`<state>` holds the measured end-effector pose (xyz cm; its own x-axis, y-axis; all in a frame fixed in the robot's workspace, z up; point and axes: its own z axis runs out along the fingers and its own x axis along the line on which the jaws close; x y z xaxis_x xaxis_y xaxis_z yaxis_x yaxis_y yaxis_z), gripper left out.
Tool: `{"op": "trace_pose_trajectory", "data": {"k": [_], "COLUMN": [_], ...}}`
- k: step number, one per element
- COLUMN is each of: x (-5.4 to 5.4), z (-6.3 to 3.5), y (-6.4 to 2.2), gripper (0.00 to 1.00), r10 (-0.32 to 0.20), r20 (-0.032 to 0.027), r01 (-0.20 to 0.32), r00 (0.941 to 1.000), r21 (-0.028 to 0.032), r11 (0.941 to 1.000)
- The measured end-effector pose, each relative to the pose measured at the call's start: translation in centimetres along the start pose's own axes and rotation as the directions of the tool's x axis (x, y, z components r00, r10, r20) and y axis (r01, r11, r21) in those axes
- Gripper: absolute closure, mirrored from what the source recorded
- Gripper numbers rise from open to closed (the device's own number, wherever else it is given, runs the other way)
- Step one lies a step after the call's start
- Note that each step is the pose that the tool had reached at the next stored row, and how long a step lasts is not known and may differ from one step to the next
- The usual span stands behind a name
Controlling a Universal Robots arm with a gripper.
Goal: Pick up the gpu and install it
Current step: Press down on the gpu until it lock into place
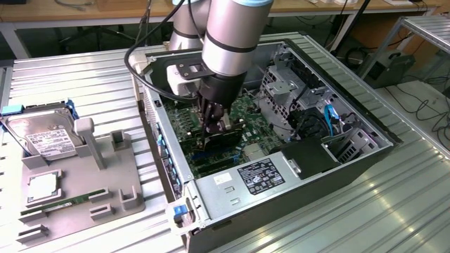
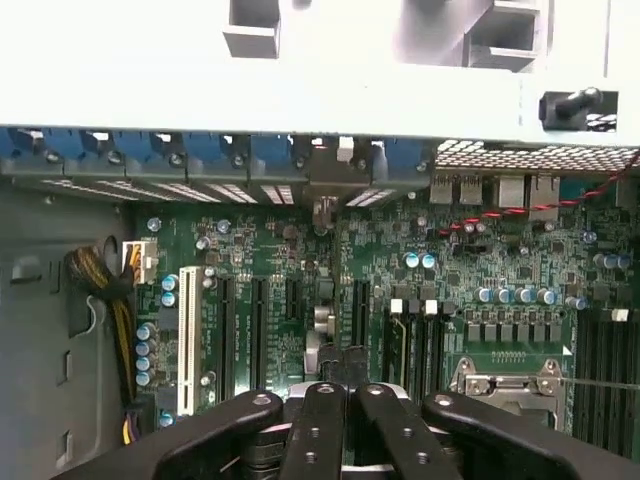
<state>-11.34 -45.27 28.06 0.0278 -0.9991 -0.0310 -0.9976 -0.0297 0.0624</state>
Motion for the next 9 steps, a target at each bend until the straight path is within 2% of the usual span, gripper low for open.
{"op": "trace_pose_trajectory", "data": {"k": [9], "x": [0.16], "z": [0.66], "y": [0.53], "gripper": [0.89], "r10": [0.000], "r20": [-0.0003], "r01": [0.000], "r00": [1.0000], "r21": [-0.0002], "r11": [1.0000]}}
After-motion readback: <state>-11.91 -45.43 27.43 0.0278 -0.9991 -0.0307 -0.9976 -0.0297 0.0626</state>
